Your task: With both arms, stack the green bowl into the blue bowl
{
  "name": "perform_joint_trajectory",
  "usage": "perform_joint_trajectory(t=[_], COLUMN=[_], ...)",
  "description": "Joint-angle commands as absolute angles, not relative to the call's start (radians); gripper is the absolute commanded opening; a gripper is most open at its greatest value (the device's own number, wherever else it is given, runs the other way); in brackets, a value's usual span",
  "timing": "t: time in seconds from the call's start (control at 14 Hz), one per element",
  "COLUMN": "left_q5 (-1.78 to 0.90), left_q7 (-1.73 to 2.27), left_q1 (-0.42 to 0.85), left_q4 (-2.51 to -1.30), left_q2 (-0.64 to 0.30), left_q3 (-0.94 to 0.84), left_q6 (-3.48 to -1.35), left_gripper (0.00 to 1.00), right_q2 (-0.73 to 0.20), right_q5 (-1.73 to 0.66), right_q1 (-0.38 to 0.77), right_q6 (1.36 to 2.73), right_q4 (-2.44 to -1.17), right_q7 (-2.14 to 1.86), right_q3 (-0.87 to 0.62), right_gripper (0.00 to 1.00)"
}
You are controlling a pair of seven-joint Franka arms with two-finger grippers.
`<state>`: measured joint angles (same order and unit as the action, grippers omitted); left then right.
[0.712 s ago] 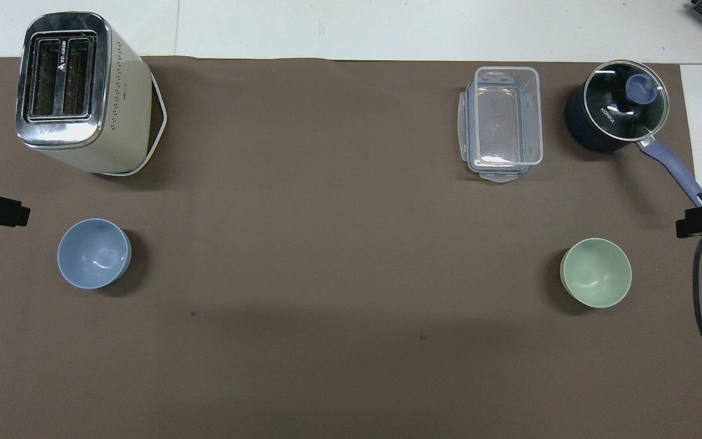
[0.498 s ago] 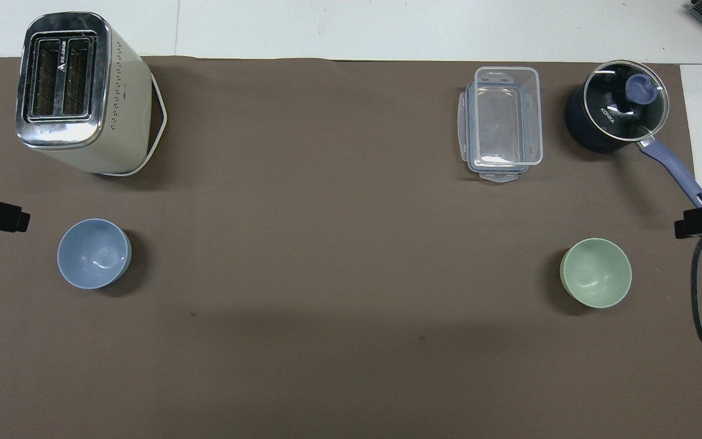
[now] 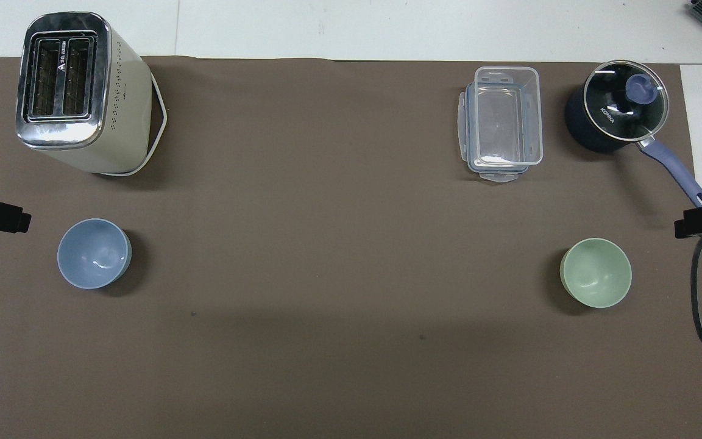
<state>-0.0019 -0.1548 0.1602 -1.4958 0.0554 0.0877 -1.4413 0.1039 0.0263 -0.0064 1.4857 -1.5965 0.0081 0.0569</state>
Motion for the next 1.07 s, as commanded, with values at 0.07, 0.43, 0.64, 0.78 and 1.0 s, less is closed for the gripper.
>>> perform_joint_trajectory(t=[0.07,0.43,0.64,0.78,1.0], left_q5=[-0.006,-0.006,-0.005,-0.005,-0.005], left_q7=[-0.158,-0.147,-0.147,-0.147,-0.147], left_q1=[0.158,0.158,0.155,0.155,0.155], left_q4=[-1.479,-1.479,-1.479,-1.479,-1.479], left_q2=[0.058,0.058,0.058,0.058,0.058], left_q3=[0.084,0.086,0.087,0.087,0.087], left_q6=[-1.424,-1.417,-1.420,-1.422,-1.422], left_gripper=[1.00,1.00,1.00,1.00,1.00], right_q2=[0.109,0.109,0.110,0.112,0.115], right_q5=[0.017,0.017,0.017,0.017,0.017], right_q1=[-0.014,-0.017,-0.017,-0.015,-0.017], right_q6=[1.486,1.486,1.486,1.486,1.486], right_q4=[-1.594,-1.595,-1.595,-1.598,-1.603], right_q7=[0.008,0.011,0.011,0.012,0.012], right_q3=[0.051,0.052,0.051,0.051,0.051], right_gripper=[1.00,1.00,1.00,1.00,1.00])
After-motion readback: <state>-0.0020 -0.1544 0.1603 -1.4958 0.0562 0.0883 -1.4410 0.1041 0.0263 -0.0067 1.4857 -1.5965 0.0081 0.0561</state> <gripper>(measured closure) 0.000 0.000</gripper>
